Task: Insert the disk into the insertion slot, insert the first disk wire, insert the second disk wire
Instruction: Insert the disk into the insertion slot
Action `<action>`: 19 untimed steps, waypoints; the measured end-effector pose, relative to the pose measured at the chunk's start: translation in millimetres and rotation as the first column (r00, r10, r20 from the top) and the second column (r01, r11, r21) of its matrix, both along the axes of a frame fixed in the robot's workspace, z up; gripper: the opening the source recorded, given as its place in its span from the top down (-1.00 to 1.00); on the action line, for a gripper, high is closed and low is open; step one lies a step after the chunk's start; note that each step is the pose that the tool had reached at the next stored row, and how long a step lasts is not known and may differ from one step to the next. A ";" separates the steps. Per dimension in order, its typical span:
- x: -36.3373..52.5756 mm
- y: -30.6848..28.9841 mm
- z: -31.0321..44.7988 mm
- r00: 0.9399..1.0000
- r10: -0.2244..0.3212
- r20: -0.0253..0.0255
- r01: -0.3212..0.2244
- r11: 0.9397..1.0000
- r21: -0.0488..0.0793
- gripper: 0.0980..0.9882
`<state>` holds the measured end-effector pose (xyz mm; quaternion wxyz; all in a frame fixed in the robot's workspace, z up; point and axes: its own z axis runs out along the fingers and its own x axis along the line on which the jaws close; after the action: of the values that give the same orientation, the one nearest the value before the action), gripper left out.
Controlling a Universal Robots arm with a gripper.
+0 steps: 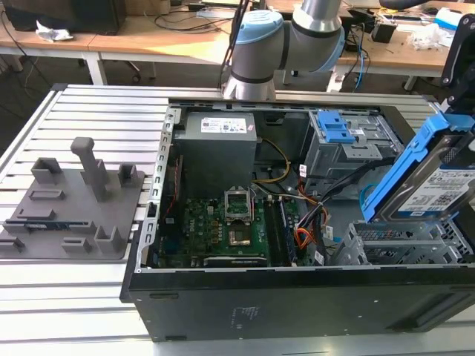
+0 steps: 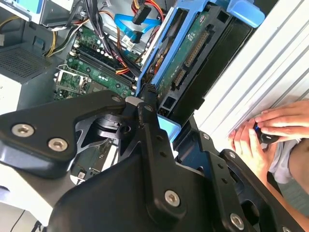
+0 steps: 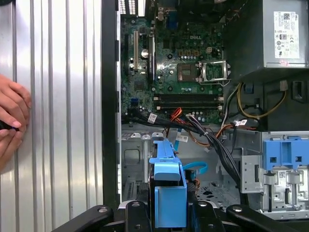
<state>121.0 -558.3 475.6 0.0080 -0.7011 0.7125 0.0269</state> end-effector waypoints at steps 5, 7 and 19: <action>0.2 0.0 -3.9 1.000 0.000 0.000 0.000 1.000 0.000 0.40; 0.2 -0.3 -6.5 1.000 0.000 0.000 0.000 1.000 0.000 0.40; 0.1 -2.1 -15.4 1.000 0.000 0.000 0.000 1.000 0.000 0.40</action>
<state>121.2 -560.4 460.2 0.0080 -0.7011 0.7126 0.0269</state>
